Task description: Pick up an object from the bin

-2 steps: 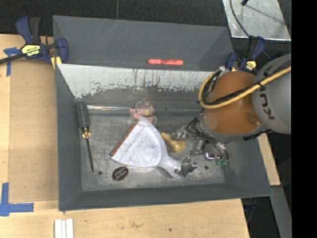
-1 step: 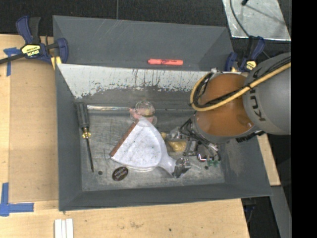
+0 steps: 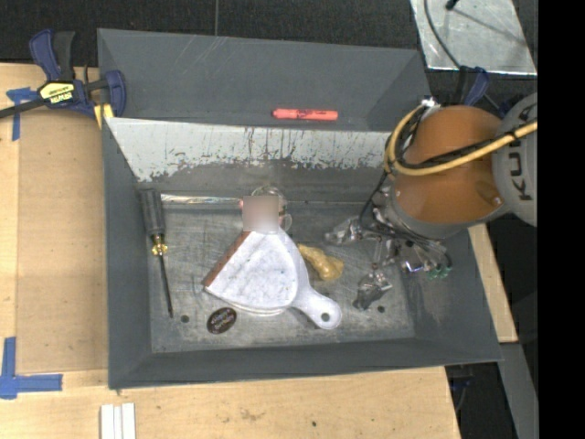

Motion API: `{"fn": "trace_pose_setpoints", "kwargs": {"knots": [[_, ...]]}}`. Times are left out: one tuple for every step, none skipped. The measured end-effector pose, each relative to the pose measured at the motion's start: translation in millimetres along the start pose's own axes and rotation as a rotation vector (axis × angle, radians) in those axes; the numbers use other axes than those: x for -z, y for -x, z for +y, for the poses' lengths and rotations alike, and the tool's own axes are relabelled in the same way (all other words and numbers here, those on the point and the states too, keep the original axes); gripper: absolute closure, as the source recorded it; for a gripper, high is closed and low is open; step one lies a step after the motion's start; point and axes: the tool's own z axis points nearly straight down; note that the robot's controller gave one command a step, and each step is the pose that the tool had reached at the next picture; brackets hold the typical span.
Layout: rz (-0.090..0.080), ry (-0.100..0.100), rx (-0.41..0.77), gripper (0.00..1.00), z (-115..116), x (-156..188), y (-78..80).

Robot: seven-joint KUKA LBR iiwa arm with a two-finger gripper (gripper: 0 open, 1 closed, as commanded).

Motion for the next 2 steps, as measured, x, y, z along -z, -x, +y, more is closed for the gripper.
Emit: {"fn": "trace_pose_setpoints", "kwargs": {"knots": [[-0.010,-0.009,0.012,0.00,-15,9,8.2],[-0.028,-0.006,-0.052,1.00,12,-64,74.9]]}}
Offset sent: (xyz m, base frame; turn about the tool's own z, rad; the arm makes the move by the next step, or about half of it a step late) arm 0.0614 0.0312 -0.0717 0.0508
